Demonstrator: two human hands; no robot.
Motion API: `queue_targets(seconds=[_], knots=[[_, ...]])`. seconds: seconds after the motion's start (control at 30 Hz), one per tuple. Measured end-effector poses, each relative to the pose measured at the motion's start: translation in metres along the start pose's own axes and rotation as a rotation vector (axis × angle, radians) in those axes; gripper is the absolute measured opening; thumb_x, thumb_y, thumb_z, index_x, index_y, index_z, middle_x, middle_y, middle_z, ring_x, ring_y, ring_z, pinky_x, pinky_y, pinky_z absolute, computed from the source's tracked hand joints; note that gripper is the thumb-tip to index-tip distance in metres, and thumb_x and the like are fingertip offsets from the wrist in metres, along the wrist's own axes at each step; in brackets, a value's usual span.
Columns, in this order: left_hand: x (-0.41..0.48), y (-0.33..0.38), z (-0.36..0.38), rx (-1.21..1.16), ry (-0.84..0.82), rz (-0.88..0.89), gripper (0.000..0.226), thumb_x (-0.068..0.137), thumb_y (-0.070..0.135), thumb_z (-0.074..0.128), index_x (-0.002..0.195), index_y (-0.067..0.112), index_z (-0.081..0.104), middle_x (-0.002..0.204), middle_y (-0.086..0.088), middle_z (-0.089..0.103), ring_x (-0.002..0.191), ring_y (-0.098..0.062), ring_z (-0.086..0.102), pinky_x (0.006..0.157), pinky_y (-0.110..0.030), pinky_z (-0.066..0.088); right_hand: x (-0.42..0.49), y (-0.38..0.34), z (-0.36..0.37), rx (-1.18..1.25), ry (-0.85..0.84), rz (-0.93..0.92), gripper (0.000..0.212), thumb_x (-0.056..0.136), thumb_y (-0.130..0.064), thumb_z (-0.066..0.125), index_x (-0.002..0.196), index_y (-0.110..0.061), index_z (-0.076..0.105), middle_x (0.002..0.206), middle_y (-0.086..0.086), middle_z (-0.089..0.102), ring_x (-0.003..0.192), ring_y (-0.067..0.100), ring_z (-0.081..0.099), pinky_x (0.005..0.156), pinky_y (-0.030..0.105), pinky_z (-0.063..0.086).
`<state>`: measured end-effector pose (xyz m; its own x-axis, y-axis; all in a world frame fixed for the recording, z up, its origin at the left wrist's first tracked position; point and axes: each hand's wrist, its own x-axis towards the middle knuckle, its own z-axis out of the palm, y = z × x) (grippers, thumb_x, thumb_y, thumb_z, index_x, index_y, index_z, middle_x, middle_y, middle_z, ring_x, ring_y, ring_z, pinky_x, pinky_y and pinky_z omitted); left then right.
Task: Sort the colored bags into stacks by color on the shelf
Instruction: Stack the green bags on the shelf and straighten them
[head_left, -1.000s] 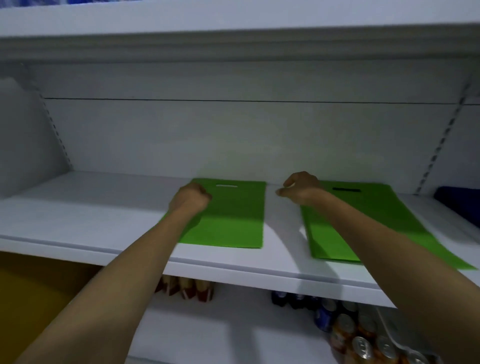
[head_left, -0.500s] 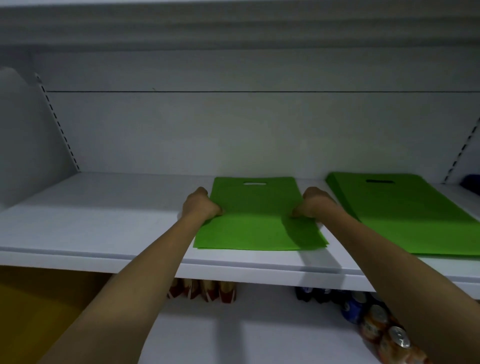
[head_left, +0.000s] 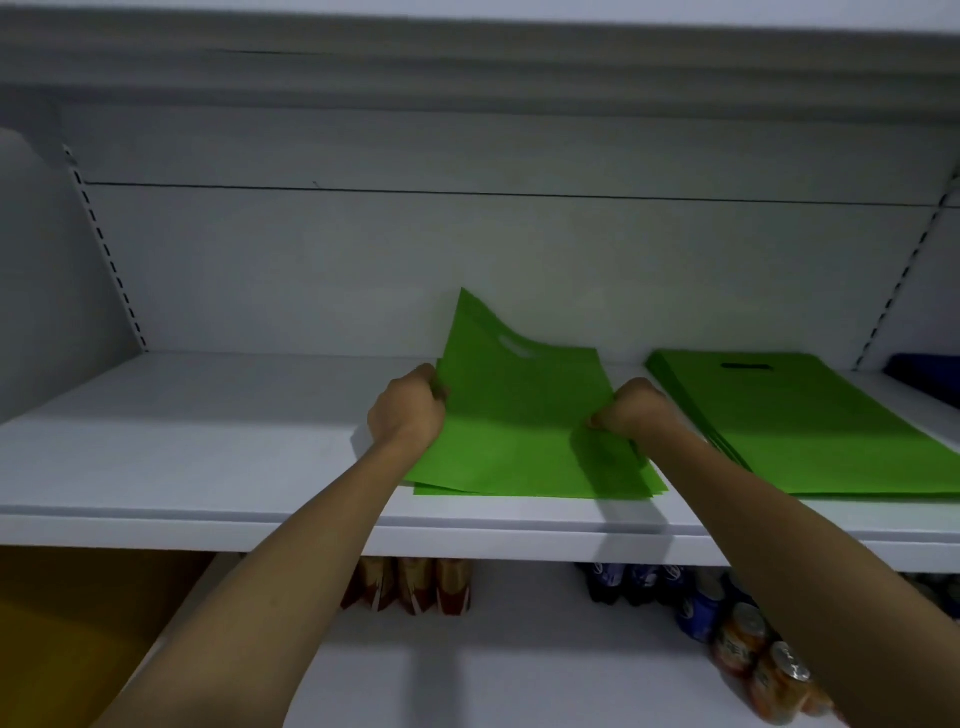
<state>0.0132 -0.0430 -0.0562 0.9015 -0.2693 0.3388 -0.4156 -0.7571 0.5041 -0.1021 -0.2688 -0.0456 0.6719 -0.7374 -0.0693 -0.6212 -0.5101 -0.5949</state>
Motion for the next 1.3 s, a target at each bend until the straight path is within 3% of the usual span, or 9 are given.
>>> queue_targets(seconds=[0.17,0.27,0.43,0.6,0.77,0.9,1.07,1.2,1.3], knots=[[0.008,-0.008,-0.009,-0.232,0.137,-0.009,0.020,0.099,0.031,0.049,0.109,0.015,0.056,0.082,-0.009,0.061,0.072,-0.029,0.055,0.059,-0.027,0.037,0.008,-0.005,-0.009,0.311,0.020,-0.106,0.027,0.082,-0.022,0.075,0.096,0.000,0.069,0.098,0.017,0.068,0.087,0.031,0.066,0.079,0.037,0.054],[0.012,-0.011,-0.013,-0.395,0.209,0.002,0.019,0.098,0.030,0.052,0.095,0.011,0.056,0.069,-0.006,0.055,0.059,-0.026,0.048,0.050,-0.026,0.029,0.004,-0.011,-0.011,0.513,0.040,-0.131,0.016,0.090,-0.021,0.065,0.080,-0.009,0.063,0.092,0.016,0.065,0.077,0.026,0.061,0.070,0.033,0.050],[0.010,-0.008,-0.013,-0.471,0.203,-0.098,0.024,0.099,0.030,0.049,0.086,0.011,0.045,0.067,-0.005,0.049,0.064,-0.027,0.047,0.057,-0.029,0.032,0.002,-0.016,-0.007,0.431,0.140,-0.216,0.029,0.096,-0.024,0.057,0.102,0.003,0.066,0.095,0.019,0.065,0.081,0.030,0.060,0.078,0.039,0.051],[0.018,-0.004,-0.019,-0.487,0.180,-0.137,0.023,0.099,0.030,0.050,0.086,0.011,0.045,0.074,-0.008,0.053,0.066,-0.027,0.049,0.060,-0.029,0.035,-0.001,-0.019,-0.017,0.507,0.243,-0.297,0.027,0.092,-0.025,0.063,0.098,0.002,0.067,0.095,0.012,0.064,0.084,0.025,0.058,0.072,0.027,0.044],[0.024,0.031,-0.022,-0.533,0.171,-0.072,0.025,0.098,0.031,0.051,0.085,0.010,0.046,0.073,-0.005,0.052,0.067,-0.026,0.050,0.061,-0.031,0.036,0.006,-0.004,-0.043,0.565,0.320,-0.279,0.025,0.091,-0.026,0.065,0.088,-0.001,0.066,0.096,0.018,0.068,0.087,0.033,0.064,0.080,0.037,0.051],[0.023,0.071,-0.010,-0.548,0.130,-0.040,0.025,0.098,0.031,0.051,0.085,0.010,0.046,0.066,0.000,0.047,0.063,-0.025,0.047,0.057,-0.030,0.033,0.010,0.025,-0.074,0.498,0.390,-0.298,0.027,0.097,-0.019,0.054,0.104,0.003,0.068,0.109,0.020,0.067,0.099,0.035,0.062,0.083,0.036,0.049],[0.008,0.130,0.015,-0.539,0.051,0.017,0.025,0.098,0.030,0.051,0.086,0.008,0.047,0.072,-0.006,0.050,0.064,-0.023,0.046,0.056,-0.030,0.029,0.011,0.081,-0.117,0.453,0.462,-0.271,0.027,0.099,-0.017,0.051,0.109,0.003,0.066,0.109,0.021,0.066,0.082,0.023,0.056,0.068,0.027,0.041],[-0.003,0.180,0.037,-0.536,0.002,0.074,0.023,0.097,0.030,0.053,0.087,0.009,0.049,0.080,-0.010,0.054,0.071,-0.025,0.050,0.059,-0.030,0.032,0.007,0.124,-0.153,0.430,0.492,-0.207,0.029,0.098,-0.019,0.052,0.113,0.002,0.064,0.099,0.013,0.064,0.078,0.027,0.056,0.065,0.029,0.041],[-0.013,0.218,0.052,-0.548,-0.017,0.089,0.023,0.098,0.027,0.053,0.086,0.008,0.047,0.081,-0.010,0.052,0.072,-0.024,0.048,0.060,-0.029,0.029,0.007,0.155,-0.175,0.429,0.526,-0.172,0.025,0.098,-0.013,0.051,0.113,0.001,0.066,0.103,0.018,0.066,0.075,0.035,0.060,0.060,0.031,0.043]])
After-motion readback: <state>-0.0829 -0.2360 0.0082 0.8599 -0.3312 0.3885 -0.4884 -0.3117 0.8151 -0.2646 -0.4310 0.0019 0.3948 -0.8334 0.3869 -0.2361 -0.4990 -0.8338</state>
